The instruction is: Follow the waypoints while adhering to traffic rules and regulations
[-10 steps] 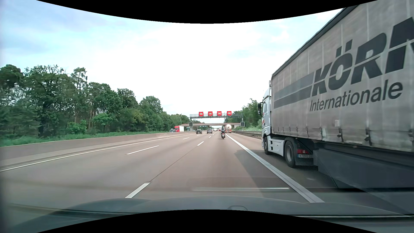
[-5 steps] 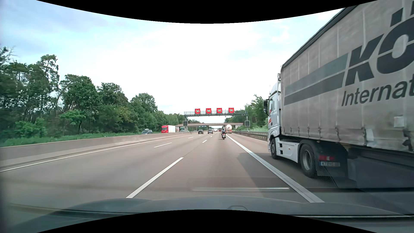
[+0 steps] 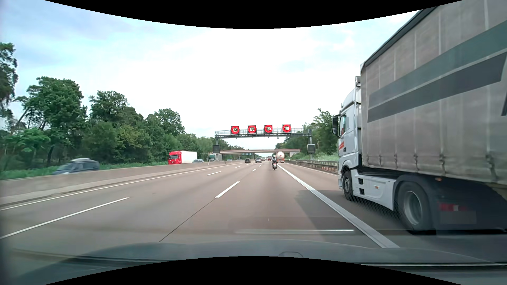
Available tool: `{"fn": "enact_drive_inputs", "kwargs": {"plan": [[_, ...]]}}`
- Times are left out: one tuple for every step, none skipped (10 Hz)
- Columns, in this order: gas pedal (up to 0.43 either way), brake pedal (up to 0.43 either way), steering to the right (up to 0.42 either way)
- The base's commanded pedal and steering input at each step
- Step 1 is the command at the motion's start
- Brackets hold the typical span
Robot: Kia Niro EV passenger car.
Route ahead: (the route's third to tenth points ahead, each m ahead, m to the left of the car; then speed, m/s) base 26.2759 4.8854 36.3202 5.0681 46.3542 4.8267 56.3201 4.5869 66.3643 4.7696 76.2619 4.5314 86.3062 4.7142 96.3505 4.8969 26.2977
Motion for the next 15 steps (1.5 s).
{"fn": "enact_drive_inputs", "kwargs": {"plan": [[0.13, 0.0, -0.004], [0.13, 0.0, -0.004], [0.098, 0.0, -0.004], [0.087, 0.0, -0.004], [0.087, 0.0, -0.004], [0.087, 0.0, -0.004], [0.079, 0.0, -0.004], [0.079, 0.0, -0.004], [0.079, 0.0, -0.004], [0.079, 0.0, -0.004], [0.079, 0.0, -0.004], [0.079, 0.0, -0.004], [0.079, 0.0, -0.004], [0.079, 0.0, -0.004], [0.079, 0.0, -0.004]]}}
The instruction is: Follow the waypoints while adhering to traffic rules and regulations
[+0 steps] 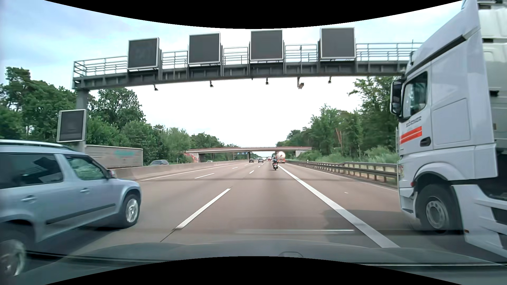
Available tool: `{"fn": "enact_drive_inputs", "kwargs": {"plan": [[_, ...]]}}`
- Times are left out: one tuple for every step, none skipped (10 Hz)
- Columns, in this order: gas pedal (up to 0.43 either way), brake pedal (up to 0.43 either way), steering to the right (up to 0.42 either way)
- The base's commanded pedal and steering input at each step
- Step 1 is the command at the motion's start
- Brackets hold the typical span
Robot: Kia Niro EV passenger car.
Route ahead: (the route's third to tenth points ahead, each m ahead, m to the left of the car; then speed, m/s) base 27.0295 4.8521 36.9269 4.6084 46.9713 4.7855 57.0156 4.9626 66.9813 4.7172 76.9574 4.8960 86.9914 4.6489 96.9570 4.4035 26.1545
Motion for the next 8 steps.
{"fn": "enact_drive_inputs", "kwargs": {"plan": [[0.079, 0.0, -0.005], [0.079, 0.0, -0.004], [0.079, 0.0, -0.004], [0.079, 0.0, -0.004], [0.079, 0.0, -0.003], [0.079, 0.0, -0.003], [0.079, 0.0, -0.003], [0.079, 0.0, -0.003]]}}
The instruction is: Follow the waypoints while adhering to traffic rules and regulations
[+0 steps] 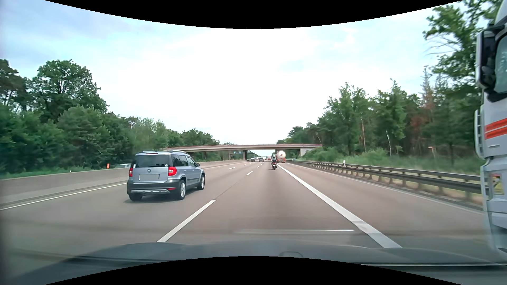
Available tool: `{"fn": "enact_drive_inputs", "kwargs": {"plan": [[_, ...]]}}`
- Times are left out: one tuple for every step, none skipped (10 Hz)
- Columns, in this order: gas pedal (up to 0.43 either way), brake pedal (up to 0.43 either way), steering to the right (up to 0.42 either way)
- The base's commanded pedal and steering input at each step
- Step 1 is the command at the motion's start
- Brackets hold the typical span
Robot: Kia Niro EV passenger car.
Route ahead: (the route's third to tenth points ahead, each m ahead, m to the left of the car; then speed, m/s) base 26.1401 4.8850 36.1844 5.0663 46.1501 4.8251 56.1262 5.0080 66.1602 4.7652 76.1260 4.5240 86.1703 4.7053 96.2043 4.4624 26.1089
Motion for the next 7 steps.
{"fn": "enact_drive_inputs", "kwargs": {"plan": [[0.079, 0.0, -0.003], [0.079, 0.0, -0.004], [0.079, 0.0, -0.004], [0.079, 0.0, -0.004], [0.079, 0.0, -0.004], [0.079, 0.0, -0.004], [0.079, 0.0, -0.004]]}}
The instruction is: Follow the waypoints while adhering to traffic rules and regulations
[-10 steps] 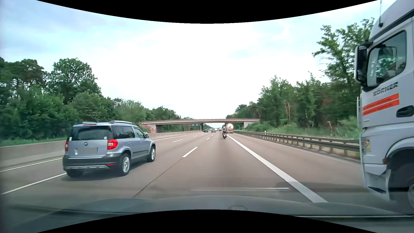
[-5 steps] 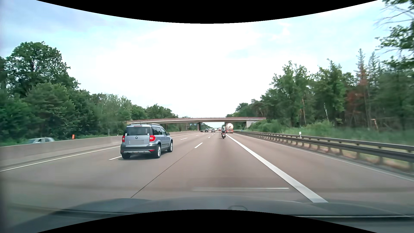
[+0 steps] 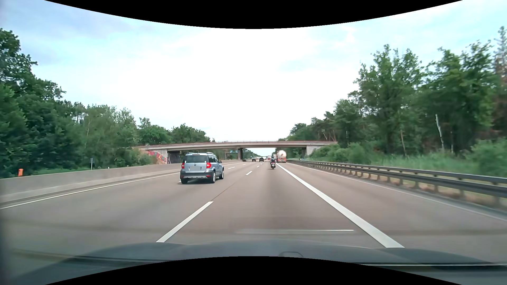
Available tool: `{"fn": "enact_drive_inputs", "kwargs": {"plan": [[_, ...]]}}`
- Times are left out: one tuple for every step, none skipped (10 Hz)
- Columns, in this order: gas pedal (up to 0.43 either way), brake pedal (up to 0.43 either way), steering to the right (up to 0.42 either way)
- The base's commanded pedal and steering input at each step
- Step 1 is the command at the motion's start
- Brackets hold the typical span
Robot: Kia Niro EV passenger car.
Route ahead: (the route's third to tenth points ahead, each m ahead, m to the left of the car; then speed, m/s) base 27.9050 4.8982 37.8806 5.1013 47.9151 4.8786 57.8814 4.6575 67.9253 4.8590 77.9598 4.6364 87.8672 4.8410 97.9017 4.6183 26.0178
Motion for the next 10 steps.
{"fn": "enact_drive_inputs", "kwargs": {"plan": [[0.087, 0.0, -0.004], [0.087, 0.0, -0.004], [0.087, 0.0, -0.004], [0.087, 0.0, -0.004], [0.087, 0.0, -0.004], [0.087, 0.0, -0.004], [0.087, 0.0, -0.004], [0.087, 0.0, -0.004], [0.087, 0.0, -0.004], [0.087, 0.0, -0.004]]}}
